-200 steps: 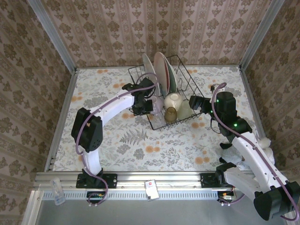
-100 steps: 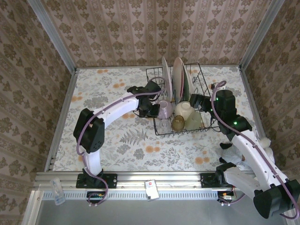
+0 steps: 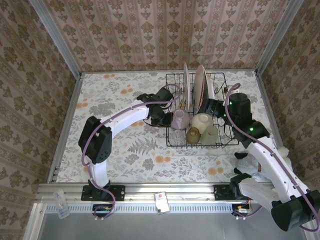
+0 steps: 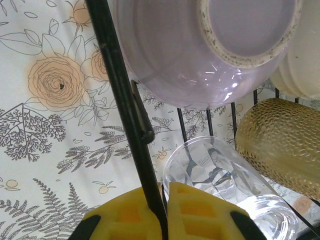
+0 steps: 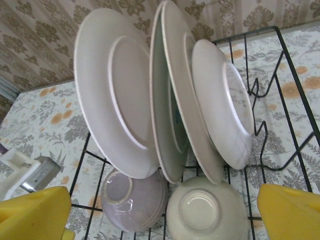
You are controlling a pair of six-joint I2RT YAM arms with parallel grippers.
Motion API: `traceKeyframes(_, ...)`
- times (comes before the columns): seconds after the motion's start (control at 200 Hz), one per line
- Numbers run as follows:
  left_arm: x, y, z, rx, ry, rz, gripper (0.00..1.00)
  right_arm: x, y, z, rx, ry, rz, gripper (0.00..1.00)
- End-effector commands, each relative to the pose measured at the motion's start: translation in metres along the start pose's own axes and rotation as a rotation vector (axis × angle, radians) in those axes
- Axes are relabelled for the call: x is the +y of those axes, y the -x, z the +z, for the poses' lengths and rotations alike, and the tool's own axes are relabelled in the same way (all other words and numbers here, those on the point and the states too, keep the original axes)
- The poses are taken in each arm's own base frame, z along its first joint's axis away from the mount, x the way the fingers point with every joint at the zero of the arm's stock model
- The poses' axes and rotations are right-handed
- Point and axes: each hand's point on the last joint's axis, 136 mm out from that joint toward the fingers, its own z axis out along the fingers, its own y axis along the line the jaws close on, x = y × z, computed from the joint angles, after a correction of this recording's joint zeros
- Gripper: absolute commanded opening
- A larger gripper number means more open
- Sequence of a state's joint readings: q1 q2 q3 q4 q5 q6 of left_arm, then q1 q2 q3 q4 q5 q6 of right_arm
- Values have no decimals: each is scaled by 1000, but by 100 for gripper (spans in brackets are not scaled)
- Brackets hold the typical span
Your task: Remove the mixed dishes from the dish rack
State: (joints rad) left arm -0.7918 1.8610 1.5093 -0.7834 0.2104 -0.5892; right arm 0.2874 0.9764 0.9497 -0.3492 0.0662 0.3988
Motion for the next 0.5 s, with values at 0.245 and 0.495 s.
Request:
traceKeyframes(0.245,-4,-2,-27,-81,-31,98,78,38,39,-3,-22,-40,-88,92)
traceKeyframes(0.495,25,15,-91,-293,-60,46,100,71,47,27,13,-89,-175,90)
